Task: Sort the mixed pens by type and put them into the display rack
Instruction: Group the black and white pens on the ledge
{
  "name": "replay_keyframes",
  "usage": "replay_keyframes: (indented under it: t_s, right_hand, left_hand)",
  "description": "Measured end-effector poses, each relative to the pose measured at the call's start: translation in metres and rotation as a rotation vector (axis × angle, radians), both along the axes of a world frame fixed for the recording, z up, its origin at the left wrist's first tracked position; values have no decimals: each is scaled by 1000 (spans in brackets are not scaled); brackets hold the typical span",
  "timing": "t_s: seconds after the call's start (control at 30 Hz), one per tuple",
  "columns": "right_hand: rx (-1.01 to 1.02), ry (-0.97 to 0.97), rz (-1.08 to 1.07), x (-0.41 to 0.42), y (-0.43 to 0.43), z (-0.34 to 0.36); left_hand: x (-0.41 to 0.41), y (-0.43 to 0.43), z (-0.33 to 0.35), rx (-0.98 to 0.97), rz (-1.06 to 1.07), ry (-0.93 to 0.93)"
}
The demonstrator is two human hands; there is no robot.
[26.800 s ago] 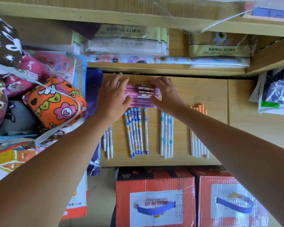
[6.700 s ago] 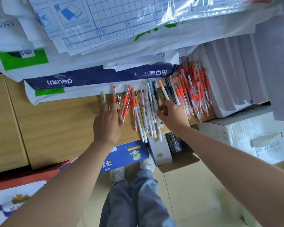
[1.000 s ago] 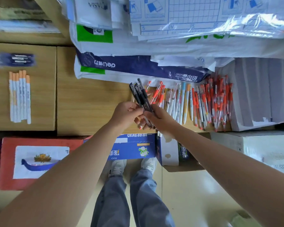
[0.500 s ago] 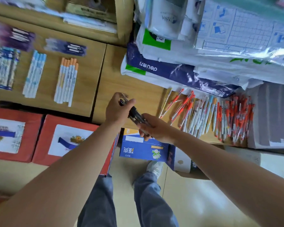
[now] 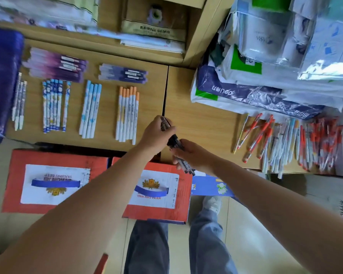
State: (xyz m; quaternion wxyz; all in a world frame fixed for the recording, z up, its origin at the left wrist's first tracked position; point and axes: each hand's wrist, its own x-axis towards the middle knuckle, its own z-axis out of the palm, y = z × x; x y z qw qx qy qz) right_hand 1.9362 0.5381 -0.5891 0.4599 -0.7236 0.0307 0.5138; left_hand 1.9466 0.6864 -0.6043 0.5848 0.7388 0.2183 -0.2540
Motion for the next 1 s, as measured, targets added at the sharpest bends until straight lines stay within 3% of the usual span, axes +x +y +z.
replay_keyframes:
  t_s: [0.2, 0.33, 0.7, 1.0]
  right_hand:
    - [-210, -97, -264, 26, 6, -22]
    - [-297, -129, -398, 39, 6, -41]
    - [-508, -375, -203, 38, 22, -73]
    - [-600, -534, -28, 40, 15, -67]
  left_hand:
    - [18, 22, -18, 276, -143, -145]
    - [19, 23, -28, 273, -259, -146]
    - [23, 7, -63, 248, -289, -62]
    - [29, 3, -61, 248, -313, -112]
